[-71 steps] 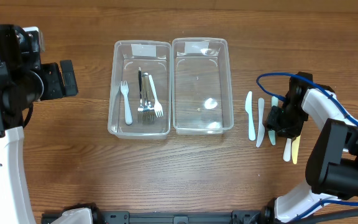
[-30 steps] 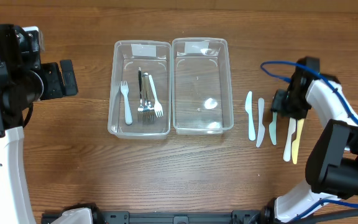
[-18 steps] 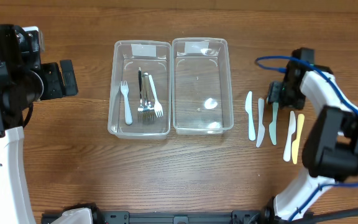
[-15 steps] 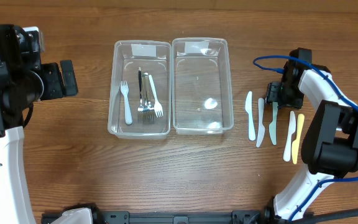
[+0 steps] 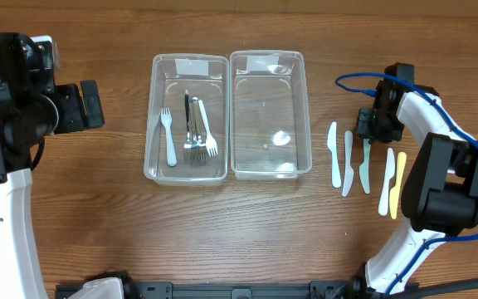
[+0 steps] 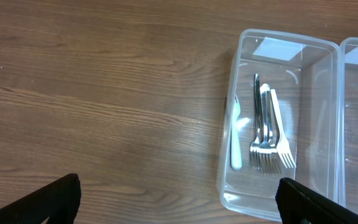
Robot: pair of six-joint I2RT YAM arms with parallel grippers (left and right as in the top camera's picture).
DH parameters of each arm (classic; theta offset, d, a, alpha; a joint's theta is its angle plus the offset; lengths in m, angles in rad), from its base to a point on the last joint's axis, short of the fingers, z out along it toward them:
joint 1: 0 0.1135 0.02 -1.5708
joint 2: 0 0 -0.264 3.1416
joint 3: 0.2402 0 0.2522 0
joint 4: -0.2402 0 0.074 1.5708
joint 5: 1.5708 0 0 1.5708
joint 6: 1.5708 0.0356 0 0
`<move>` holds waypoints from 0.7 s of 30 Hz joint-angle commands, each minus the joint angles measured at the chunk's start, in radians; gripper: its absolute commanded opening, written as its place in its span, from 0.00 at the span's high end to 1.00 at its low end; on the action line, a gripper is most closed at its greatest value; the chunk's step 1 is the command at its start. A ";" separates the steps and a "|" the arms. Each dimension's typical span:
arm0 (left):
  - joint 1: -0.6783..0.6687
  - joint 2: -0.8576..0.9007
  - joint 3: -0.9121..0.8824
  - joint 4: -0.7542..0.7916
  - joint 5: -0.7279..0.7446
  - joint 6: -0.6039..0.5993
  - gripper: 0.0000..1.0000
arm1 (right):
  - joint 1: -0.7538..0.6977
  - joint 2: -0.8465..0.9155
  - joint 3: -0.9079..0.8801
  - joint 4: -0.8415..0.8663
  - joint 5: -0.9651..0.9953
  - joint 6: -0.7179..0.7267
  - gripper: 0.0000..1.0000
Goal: Pack container
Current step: 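Close the right gripper on the blue knife handle and lift it, then carry the blue knife into the right container and open the gripper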
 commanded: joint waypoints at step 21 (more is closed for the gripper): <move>0.010 0.006 -0.007 -0.005 0.010 0.023 0.00 | 0.127 -0.299 0.270 -0.275 -0.002 0.020 0.94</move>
